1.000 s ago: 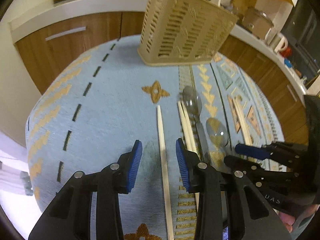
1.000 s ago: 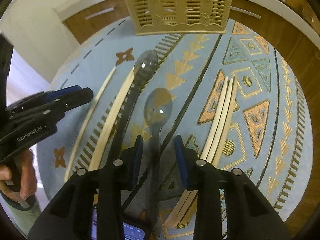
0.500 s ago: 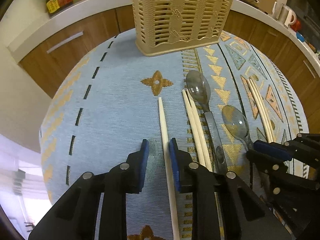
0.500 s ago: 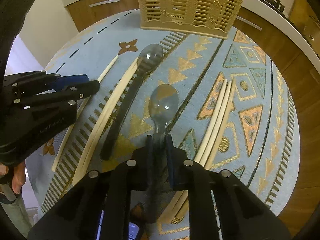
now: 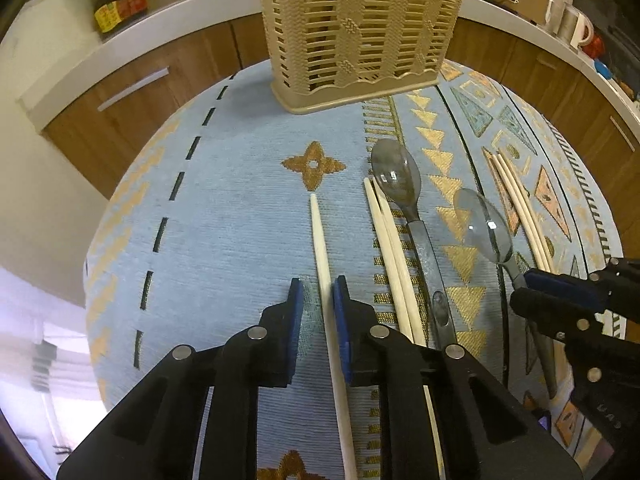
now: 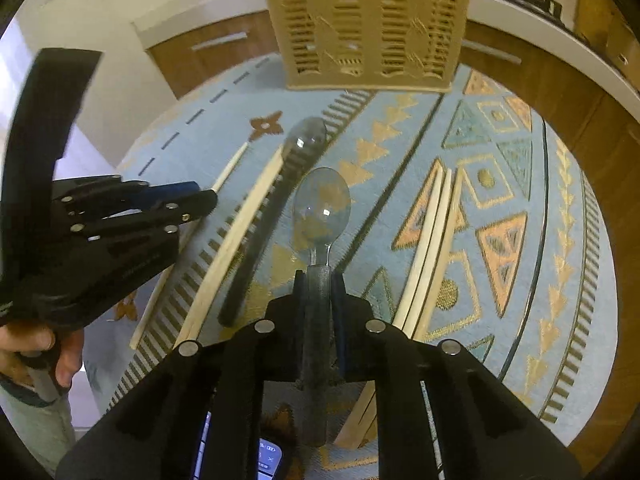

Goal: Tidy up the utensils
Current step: 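Grasp a wooden chopstick with the left tool while the right tool grasps a clear spoon, then carry the chopstick and spoon over the beige caddy and open both tools to drop them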

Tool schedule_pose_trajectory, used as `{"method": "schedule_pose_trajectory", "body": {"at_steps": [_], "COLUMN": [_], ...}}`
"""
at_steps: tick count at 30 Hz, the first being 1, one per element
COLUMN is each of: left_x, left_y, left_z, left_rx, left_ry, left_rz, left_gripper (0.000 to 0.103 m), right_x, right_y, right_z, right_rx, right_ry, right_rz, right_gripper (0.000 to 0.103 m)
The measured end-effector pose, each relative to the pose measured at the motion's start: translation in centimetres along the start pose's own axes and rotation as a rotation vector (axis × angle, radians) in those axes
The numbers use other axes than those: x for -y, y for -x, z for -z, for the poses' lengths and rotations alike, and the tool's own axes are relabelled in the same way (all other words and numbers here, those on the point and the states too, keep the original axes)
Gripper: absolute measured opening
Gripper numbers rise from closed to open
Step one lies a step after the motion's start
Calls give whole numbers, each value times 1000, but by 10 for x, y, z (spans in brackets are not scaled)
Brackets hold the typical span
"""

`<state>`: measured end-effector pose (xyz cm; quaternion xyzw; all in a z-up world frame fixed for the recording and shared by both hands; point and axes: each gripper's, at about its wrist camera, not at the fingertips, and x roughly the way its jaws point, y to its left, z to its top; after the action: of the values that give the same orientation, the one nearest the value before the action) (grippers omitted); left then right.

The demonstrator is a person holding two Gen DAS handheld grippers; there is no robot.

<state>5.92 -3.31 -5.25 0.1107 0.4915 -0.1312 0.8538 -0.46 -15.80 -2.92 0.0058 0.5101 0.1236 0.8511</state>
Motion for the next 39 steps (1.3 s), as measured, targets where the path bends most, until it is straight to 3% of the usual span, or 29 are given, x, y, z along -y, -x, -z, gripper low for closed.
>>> {"method": "schedule_pose_trajectory", "body": {"at_steps": [12,20,32,39], "left_x": [5,-1,-10,-15], "left_y": [2,5,41,72], "left_z": [0,-2,-6,-10], "left_rx": [17,51,216,336], "left_ry": [-47,-7,53,85], "left_rz": [-44,25,100,154], "left_gripper": [5,4,4,4], "right_x": [15,17,23,19], "right_y": [0,-4,6,33], "right_z": [3,0,0,-3], "right_rx": [12,12,52,157], "right_ry": [-47,-61,-92,-55], "right_rz": [-52,-72,-175,-285], "right_gripper": [11,10,11,10]}}
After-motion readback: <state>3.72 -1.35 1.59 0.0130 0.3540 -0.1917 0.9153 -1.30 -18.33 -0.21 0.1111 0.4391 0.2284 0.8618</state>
